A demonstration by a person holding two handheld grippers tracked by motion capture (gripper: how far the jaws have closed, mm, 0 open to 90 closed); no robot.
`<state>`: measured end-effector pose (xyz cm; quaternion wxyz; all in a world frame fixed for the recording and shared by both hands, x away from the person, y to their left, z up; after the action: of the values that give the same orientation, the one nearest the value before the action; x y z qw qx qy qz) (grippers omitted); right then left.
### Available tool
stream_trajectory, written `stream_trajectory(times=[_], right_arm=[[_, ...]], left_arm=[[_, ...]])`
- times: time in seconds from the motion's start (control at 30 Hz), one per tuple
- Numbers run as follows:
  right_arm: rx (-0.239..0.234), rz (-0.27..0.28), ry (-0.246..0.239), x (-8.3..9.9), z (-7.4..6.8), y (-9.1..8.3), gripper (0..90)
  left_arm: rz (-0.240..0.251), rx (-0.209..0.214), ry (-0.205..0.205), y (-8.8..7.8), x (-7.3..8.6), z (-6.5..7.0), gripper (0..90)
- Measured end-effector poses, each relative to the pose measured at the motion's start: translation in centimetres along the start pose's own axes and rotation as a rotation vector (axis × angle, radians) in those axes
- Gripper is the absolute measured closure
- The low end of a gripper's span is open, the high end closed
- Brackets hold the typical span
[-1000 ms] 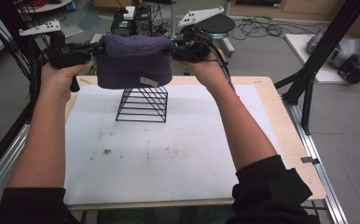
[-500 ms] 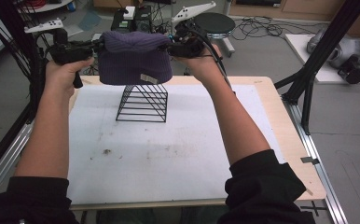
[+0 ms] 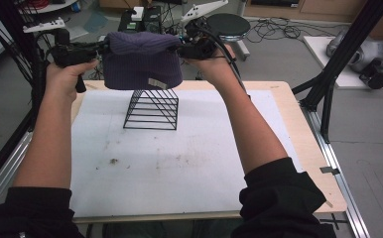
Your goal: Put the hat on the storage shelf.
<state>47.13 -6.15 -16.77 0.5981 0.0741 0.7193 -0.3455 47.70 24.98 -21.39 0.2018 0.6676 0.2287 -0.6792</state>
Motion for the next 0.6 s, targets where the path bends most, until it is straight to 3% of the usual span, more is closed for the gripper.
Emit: stream_trajectory(times=[0.6], right_arm=[[0.014,-0.035,0.024,-0.7,0.0,1.1,78.9]], left_arm=[[-0.015,-0.023,-0.023,0.0,0.4,-0.9,78.1]])
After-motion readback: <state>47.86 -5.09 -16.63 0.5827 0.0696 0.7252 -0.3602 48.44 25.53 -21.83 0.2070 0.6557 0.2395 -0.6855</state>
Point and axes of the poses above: each handheld gripper's, and its own axes: y roughly forward along the jaws, x roughly out of its underside, z roughly to its right, the point moved 3 cm from there along y, roughly forward along the jaws, and after that the axes turned 13 degrees about y, right-handed, at the moved point
